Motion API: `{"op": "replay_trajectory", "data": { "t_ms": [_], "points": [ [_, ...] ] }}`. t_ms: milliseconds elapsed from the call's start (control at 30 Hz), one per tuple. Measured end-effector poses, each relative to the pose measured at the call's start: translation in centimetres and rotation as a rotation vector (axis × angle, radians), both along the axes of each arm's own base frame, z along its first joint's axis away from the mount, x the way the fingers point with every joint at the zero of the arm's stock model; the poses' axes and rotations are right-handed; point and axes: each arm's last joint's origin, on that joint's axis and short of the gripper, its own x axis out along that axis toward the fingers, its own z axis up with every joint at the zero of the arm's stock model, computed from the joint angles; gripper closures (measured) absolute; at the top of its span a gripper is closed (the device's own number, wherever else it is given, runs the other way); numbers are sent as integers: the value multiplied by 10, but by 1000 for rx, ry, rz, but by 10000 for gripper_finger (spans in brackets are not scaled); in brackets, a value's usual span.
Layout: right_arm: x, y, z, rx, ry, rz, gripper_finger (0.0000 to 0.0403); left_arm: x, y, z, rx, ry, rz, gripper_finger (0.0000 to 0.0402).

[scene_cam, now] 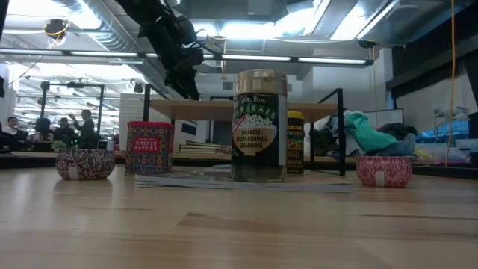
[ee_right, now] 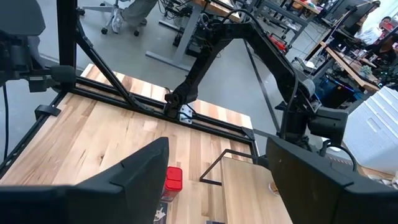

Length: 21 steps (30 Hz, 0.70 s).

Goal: Shelf spices
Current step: Put the transparent seasoning bottle on the shelf

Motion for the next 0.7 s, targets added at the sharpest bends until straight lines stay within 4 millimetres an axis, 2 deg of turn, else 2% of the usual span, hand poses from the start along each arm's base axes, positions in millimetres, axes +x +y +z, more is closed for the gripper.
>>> {"op": "replay_trajectory", "data": {
  "t_ms": [367, 700],
  "points": [
    [-1, 0, -2, 9, 21, -7, 127, -12, -10, 8, -29, 33, 18, 237],
    [-1, 0, -2, 12, 16, -7, 127, -13, -10, 10, -12, 26, 13, 237]
  ]
}}
